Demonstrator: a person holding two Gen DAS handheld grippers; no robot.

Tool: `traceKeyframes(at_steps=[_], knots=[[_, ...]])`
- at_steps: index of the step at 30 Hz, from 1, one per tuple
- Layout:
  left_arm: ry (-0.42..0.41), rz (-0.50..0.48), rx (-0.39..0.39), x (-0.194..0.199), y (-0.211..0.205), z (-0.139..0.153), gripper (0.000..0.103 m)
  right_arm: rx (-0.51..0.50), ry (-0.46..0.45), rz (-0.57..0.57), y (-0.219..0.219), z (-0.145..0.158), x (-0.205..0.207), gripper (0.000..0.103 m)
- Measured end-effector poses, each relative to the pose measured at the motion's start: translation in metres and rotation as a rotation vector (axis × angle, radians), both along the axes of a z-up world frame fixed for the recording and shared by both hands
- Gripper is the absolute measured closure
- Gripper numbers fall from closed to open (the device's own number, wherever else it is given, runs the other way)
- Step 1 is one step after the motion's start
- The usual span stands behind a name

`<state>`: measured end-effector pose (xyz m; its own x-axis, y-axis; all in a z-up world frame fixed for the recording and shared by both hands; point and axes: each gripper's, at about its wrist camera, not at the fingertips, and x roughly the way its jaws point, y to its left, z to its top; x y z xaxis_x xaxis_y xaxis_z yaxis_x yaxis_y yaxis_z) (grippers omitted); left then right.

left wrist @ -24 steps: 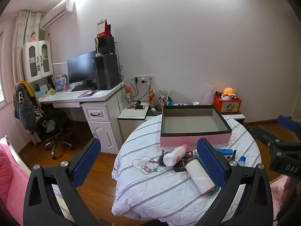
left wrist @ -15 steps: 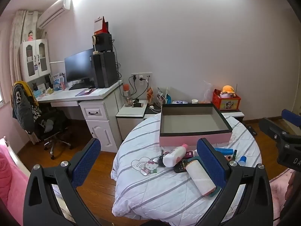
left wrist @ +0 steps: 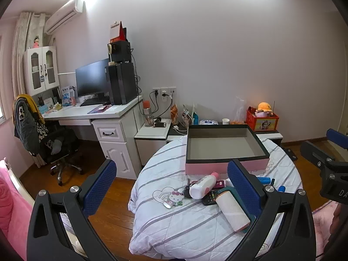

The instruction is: Organize rigid objects

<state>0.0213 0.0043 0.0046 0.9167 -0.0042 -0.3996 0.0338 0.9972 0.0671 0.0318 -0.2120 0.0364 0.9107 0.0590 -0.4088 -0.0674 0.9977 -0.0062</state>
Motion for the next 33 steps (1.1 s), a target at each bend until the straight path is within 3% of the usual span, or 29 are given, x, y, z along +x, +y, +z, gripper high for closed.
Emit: traceKeyframes(at_steps=[17, 33], knots=[[-0.004, -0.008, 0.003, -0.006, 0.003, 0.005, 0.0, -0.001, 0.004, -0.005, 0.001, 0.003, 0.0, 0.0], [-0.002, -0.071, 0.009, -0.009, -0.025, 0.011, 0.0, 0.022, -0.005, -0.032, -0.019, 0.006, -0.01, 0.0]])
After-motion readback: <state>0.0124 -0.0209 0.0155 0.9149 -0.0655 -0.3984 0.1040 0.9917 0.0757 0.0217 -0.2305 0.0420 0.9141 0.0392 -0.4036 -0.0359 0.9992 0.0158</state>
